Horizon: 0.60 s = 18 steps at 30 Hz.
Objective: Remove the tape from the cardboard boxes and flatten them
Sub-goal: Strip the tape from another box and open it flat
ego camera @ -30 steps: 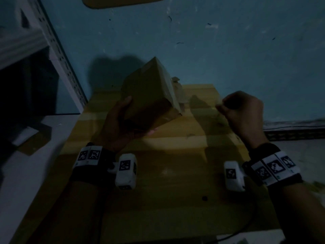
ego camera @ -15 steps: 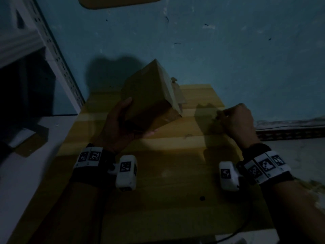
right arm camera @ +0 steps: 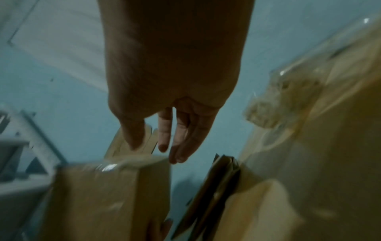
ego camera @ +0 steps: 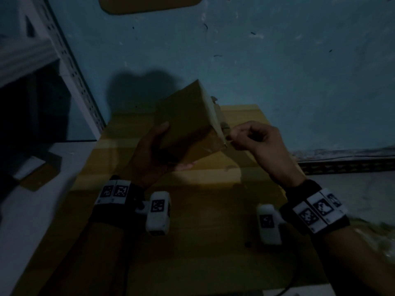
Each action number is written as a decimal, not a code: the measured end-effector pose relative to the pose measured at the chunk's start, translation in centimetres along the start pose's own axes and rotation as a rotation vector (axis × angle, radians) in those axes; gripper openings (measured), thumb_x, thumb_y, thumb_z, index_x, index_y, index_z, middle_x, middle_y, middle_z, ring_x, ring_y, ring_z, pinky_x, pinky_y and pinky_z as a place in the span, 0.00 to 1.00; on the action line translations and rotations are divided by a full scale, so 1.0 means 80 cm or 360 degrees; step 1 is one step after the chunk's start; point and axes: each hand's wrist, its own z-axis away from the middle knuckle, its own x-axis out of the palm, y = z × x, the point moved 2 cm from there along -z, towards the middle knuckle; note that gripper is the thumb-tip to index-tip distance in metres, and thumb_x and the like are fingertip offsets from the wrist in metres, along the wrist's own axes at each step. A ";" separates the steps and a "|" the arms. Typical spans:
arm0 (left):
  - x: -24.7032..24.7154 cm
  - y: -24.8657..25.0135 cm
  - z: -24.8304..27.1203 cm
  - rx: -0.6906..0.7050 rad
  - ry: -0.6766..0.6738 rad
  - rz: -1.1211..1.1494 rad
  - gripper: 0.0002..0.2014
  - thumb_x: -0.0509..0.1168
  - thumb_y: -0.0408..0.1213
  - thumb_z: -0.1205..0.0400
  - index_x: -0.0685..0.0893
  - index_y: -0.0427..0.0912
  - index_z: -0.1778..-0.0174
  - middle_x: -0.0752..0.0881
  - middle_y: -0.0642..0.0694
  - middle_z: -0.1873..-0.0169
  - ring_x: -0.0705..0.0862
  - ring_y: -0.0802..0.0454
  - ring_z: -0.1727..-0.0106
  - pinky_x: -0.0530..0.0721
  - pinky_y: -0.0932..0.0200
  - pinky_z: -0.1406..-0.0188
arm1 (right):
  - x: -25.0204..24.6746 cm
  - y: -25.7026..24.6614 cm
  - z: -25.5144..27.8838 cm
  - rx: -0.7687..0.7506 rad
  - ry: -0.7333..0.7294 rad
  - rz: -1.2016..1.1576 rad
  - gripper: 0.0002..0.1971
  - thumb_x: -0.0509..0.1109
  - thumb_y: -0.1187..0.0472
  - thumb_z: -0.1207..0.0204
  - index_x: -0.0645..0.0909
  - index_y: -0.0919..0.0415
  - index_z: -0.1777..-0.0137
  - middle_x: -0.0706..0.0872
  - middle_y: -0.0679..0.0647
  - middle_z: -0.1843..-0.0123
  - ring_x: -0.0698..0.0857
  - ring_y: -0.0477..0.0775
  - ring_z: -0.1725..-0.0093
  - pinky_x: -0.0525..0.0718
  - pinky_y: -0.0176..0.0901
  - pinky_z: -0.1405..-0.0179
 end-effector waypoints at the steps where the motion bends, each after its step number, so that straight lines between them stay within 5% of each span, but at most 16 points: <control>1: 0.004 0.000 0.001 -0.0015 -0.0008 -0.0039 0.41 0.81 0.52 0.35 0.78 0.49 0.25 0.83 0.35 0.31 0.85 0.30 0.35 0.81 0.27 0.43 | 0.006 0.000 0.001 0.0001 0.0003 -0.0023 0.10 0.77 0.58 0.21 0.89 0.64 0.47 0.90 0.68 0.52 0.90 0.62 0.53 0.90 0.53 0.47; 4: 0.015 -0.002 0.004 -0.0113 -0.0078 -0.0131 0.20 0.59 0.51 0.15 0.84 0.47 0.32 0.87 0.35 0.39 0.86 0.34 0.41 0.84 0.32 0.43 | 0.013 0.006 0.000 0.0029 -0.0057 0.0017 0.23 0.81 0.48 0.30 0.87 0.56 0.37 0.92 0.52 0.45 0.90 0.50 0.43 0.90 0.44 0.47; 9: 0.026 -0.012 0.008 -0.0259 -0.0182 -0.0372 0.31 0.50 0.58 0.12 0.74 0.36 0.24 0.86 0.31 0.44 0.87 0.35 0.53 0.90 0.48 0.61 | 0.024 0.015 0.003 0.0013 -0.0282 0.0379 0.52 0.91 0.49 0.44 0.71 0.47 0.19 0.83 0.44 0.27 0.84 0.43 0.30 0.88 0.46 0.34; 13: 0.028 -0.013 0.006 -0.0260 -0.0101 -0.0372 0.30 0.53 0.59 0.13 0.79 0.38 0.29 0.89 0.33 0.47 0.89 0.35 0.54 0.91 0.43 0.58 | 0.025 0.016 0.000 -0.0119 -0.0242 0.0440 0.52 0.92 0.54 0.43 0.71 0.52 0.18 0.84 0.47 0.28 0.84 0.44 0.30 0.87 0.43 0.35; 18: 0.025 -0.011 0.006 -0.0272 -0.0004 -0.0292 0.25 0.56 0.59 0.14 0.86 0.44 0.36 0.92 0.38 0.49 0.90 0.33 0.48 0.86 0.33 0.46 | 0.021 0.011 0.000 -0.0247 -0.0101 0.0447 0.39 0.90 0.60 0.38 0.77 0.55 0.27 0.86 0.45 0.36 0.86 0.43 0.38 0.89 0.34 0.46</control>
